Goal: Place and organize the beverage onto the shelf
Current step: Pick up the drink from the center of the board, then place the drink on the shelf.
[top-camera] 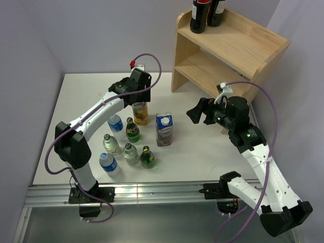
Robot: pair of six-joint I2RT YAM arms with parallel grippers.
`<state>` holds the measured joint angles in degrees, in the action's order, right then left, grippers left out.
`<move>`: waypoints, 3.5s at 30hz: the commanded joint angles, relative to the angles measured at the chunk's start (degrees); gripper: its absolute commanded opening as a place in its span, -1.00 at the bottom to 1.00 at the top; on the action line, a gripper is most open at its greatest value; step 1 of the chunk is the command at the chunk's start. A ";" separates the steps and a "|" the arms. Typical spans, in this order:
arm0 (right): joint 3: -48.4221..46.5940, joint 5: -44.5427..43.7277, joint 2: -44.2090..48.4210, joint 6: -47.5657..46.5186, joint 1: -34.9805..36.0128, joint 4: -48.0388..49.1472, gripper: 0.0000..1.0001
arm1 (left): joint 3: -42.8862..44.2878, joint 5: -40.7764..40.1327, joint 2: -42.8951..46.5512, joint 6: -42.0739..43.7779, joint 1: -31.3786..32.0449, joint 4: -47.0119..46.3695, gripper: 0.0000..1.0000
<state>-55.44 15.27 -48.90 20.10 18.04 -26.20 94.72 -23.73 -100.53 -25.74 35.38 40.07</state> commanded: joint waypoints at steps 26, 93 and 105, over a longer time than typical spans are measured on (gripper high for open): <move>-3.44 5.90 -3.56 -1.46 0.50 12.66 1.00 | 27.52 6.31 5.78 11.93 -0.04 -3.34 -0.77; -21.64 15.14 -17.54 -16.67 51.83 11.34 0.76 | 1.61 76.81 46.66 14.22 -0.04 -26.89 -0.99; -23.66 13.92 -20.62 -14.39 52.62 14.67 0.48 | 1.96 75.50 44.63 14.84 -0.04 -25.13 -0.99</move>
<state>-76.62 28.08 -68.10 4.19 69.04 -16.27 92.90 56.16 -55.72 -11.94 35.44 32.05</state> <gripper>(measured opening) 0.812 0.732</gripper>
